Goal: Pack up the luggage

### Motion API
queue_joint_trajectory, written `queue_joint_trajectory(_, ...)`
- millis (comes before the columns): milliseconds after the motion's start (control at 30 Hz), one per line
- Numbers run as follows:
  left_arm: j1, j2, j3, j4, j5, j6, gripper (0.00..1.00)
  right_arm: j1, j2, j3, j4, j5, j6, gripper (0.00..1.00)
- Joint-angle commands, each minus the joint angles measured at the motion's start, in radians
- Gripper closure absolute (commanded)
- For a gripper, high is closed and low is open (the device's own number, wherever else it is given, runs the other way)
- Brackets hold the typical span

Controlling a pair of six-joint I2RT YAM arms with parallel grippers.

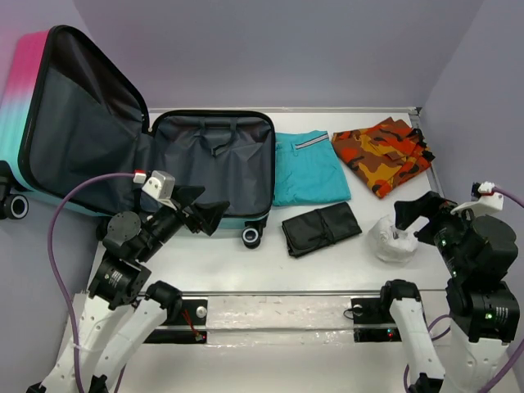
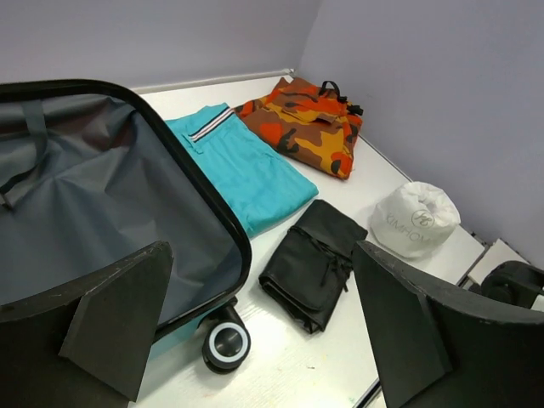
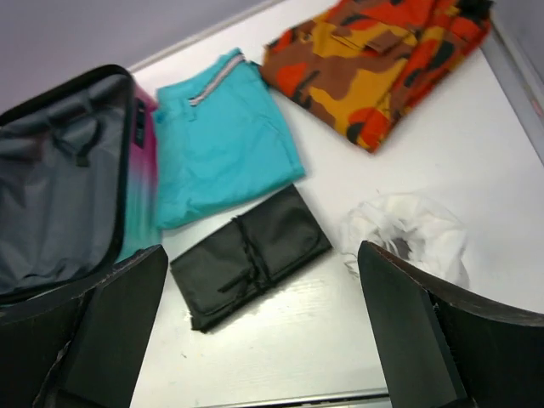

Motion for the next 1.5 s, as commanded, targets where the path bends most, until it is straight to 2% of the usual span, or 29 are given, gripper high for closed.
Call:
queue_joint_trajectory(0, 0.0, -0.011, -0.011, 0.014, 0.041, 0.018, 0.01, 0.003, 0.013, -0.014, -0.107, 0.138, -0.008, 0.0)
queue_joint_trajectory(133, -0.002, -0.045, -0.017, -0.01, 0.055, 0.025, 0.01, 0.003, 0.031, -0.034, -0.123, 0.167, 0.016, 0.02)
queue_joint_trajectory(300, -0.006, -0.073, -0.054, 0.028, 0.178, -0.015, 0.01, 0.003, 0.074, -0.056, -0.129, 0.173, 0.029, 0.1)
queue_joint_trajectory(400, -0.006, -0.077, -0.098, 0.06, 0.218, -0.042, 0.01, 0.003, 0.1, -0.097, -0.124, 0.165, 0.032, 0.11)
queue_joint_trajectory(667, -0.011, -0.07, -0.137, 0.091, 0.248, -0.056, 0.01, 0.003, 0.172, -0.249, 0.002, 0.109, 0.033, 0.19)
queue_joint_trajectory(900, -0.011, -0.08, -0.138, 0.093, 0.238, -0.047, 0.01, 0.003, 0.27, -0.292, 0.029, 0.069, 0.033, 0.22)
queue_joint_trajectory(1000, -0.012, -0.086, -0.14, 0.091, 0.224, -0.047, 0.01, 0.003, 0.384, -0.3, 0.065, 0.052, 0.039, 0.23)
queue_joint_trajectory(1200, -0.032, -0.12, -0.135, 0.077, 0.198, -0.044, 0.01, 0.003, 0.552, -0.318, 0.143, 0.13, 0.078, 0.23)
queue_joint_trajectory(1467, -0.104, -0.145, -0.129, 0.063, 0.158, -0.038, 0.01, 0.003, 0.612, -0.372, 0.184, 0.244, 0.148, 0.23)
